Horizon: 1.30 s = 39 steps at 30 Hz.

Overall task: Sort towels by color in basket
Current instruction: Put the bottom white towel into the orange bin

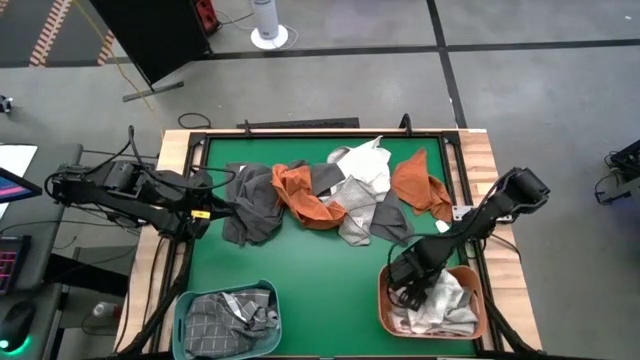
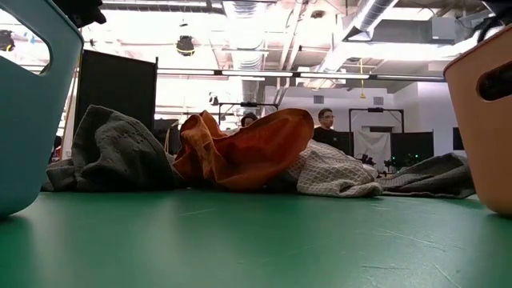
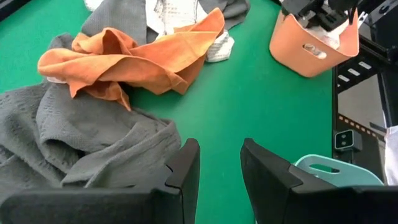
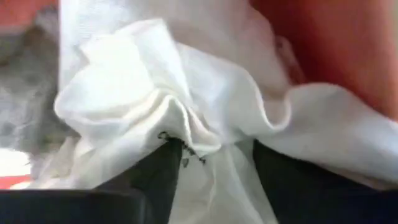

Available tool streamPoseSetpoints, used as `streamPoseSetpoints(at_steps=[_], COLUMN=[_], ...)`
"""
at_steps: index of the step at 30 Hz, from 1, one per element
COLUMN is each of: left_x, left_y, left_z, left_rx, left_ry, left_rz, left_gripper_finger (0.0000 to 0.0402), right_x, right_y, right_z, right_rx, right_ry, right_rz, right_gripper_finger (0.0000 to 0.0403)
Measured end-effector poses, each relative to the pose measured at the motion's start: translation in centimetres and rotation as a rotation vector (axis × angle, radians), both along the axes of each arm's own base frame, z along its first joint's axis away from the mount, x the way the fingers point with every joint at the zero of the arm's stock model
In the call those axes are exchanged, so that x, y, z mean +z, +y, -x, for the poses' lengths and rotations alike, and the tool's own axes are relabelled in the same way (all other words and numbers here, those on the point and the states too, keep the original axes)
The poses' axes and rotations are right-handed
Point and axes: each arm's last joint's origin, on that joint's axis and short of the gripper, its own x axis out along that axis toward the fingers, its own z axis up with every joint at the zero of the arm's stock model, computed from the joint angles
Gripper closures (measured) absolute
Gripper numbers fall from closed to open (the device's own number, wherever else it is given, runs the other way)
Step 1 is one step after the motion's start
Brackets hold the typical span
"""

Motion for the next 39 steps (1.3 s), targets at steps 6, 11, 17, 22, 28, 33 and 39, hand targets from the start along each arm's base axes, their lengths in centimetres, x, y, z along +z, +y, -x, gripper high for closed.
streamPoseSetpoints(at_steps=[6, 11, 17, 22, 28, 33, 39], left_x=[0.0, 0.0, 0.0, 0.0, 0.0, 0.0, 0.0], left_y=[0.0, 0.0, 0.0, 0.0, 0.0, 0.0, 0.0], left_z=[0.0, 0.0, 0.0, 0.0, 0.0, 0.0, 0.0], left_rx=[0.000, 0.000, 0.000, 0.001, 0.003, 0.013, 0.017], left_ry=[0.000, 0.000, -0.001, -0.001, -0.002, -0.003, -0.003], left_rz=[0.000, 0.000, -0.001, -0.001, -0.008, 0.007, 0.012], left_gripper_finger=[0.0291, 0.0291, 0.0291, 0.0291, 0.0291, 0.0291, 0.0291], right_x=[3.1, 5.8, 7.4, 7.7, 6.8, 4.8, 3.2], right_y=[-1.6, -2.8, -4.8, -6.2, -6.9, -7.1, -7.1], right_z=[0.8, 2.2, 5.2, 6.2, 5.1, 4.9, 5.2], right_rx=[-0.159, -0.268, -0.429, -0.461, -0.438, -0.433, -0.428], right_ry=[-0.033, -0.086, -0.055, -0.103, -0.147, -0.136, -0.097], right_rz=[-0.037, -0.072, 0.139, 0.301, 0.301, 0.253, 0.220], right_gripper_finger=[0.0114, 0.0112, 0.0112, 0.0112, 0.0112, 0.0112, 0.0130])
